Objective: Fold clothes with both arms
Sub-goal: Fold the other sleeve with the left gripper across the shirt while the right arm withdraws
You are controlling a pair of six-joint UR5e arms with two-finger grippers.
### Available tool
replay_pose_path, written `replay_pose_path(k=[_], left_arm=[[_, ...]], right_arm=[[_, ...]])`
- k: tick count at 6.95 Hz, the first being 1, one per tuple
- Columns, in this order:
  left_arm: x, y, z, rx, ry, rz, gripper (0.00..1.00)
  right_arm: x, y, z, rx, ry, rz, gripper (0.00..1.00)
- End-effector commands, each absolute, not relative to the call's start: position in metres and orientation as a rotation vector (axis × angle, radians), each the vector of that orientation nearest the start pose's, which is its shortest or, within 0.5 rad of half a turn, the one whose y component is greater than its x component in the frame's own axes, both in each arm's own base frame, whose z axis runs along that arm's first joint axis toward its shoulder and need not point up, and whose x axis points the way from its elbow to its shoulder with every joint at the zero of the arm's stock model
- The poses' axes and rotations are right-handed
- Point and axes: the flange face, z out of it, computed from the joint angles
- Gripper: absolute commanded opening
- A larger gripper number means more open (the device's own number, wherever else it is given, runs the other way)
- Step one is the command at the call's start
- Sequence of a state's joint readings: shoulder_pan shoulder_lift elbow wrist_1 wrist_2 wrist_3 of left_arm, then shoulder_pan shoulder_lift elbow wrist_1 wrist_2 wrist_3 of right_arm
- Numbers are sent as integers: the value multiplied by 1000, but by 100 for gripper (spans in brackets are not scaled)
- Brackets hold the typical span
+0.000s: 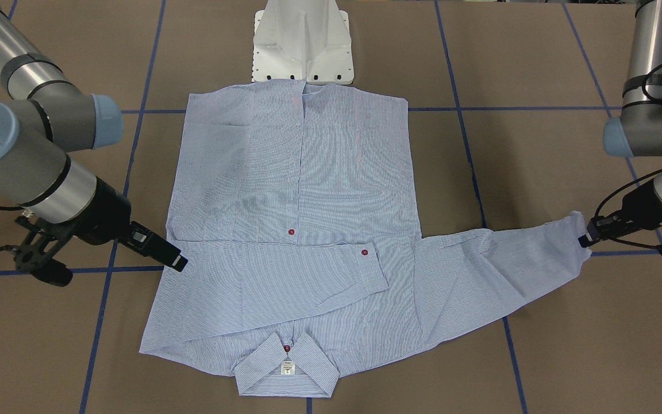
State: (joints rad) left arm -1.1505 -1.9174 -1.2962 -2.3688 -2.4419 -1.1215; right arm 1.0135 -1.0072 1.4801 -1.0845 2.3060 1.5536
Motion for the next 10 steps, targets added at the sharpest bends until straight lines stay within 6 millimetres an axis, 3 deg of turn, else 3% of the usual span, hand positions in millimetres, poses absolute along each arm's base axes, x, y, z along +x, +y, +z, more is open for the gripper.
replay_pose_path(k=[1,2,3,4,5,6,8,10], left_arm=[[277,-623,365,-100,1273,-374,0],[304,-627,311,-142,1316,-428,0],[357,-620,253,-176,1349,-486,0],[400,-611,205,-174,1383,-530,0],[432,-615,168,-196,1400,-567,0],[469,-607,132,-198,1419,-607,0],[537,-594,62,-214,1447,-686,0],[583,-570,43,-147,1468,-738,0]], right_arm=[[-263,-622,360,-92,-1100,487,100],[-240,-618,397,-56,-1069,435,100],[-224,-611,429,-30,-1042,382,100],[-213,-605,451,-21,-1022,361,100],[-204,-598,473,-15,-1002,337,100],[-190,-587,498,-2,-981,298,100],[-176,-578,517,2,-963,293,100],[-175,-576,521,0,-959,292,100]])
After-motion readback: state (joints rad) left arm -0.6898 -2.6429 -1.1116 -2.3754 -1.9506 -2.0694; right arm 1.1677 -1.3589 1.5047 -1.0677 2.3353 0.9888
